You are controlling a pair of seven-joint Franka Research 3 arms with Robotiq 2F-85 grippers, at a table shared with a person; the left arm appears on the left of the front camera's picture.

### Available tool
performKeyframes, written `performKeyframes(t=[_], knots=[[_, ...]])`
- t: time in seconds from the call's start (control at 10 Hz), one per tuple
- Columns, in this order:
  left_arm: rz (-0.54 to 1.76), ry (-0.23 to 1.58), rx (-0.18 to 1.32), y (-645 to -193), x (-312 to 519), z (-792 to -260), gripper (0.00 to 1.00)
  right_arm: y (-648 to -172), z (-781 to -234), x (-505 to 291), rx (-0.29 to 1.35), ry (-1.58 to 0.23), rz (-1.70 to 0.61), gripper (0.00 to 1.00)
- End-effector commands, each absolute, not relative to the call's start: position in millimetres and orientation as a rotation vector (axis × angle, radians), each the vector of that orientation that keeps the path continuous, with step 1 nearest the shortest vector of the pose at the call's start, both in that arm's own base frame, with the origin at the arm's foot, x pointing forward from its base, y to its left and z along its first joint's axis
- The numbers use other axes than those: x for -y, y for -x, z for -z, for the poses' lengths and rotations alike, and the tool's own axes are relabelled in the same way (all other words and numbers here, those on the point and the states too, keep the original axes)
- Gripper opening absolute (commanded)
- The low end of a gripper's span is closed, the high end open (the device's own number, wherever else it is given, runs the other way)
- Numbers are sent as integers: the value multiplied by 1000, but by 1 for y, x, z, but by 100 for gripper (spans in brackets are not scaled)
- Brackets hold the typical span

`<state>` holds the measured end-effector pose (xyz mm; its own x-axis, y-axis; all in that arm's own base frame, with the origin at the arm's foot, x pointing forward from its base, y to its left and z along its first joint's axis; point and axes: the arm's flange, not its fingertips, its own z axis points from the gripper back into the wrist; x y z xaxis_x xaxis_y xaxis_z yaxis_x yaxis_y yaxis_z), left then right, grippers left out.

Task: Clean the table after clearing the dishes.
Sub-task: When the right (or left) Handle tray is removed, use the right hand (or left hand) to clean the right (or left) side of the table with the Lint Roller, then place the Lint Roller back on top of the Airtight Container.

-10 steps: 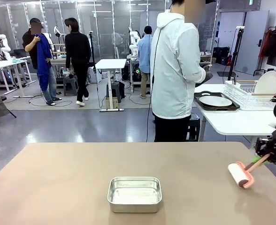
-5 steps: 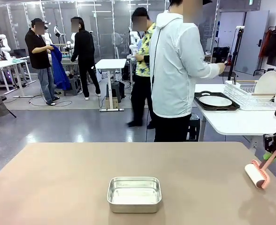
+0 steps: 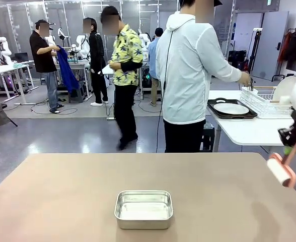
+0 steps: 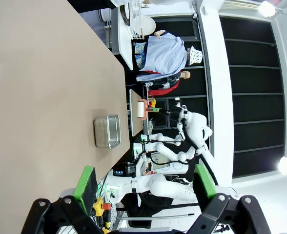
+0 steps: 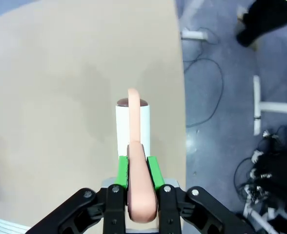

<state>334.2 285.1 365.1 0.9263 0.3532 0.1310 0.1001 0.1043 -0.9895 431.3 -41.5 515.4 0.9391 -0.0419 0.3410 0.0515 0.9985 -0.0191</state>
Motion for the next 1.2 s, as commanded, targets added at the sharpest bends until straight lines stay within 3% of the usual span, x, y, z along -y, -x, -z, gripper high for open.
performKeyframes(t=[0.0,1.1], knots=[[-191,1458,371,-328,-284,-368,100,-426,-527,17,391,-9,33,20],[-191,1458,371,-328,-284,-368,100,-424,-533,20,383,19,14,20]])
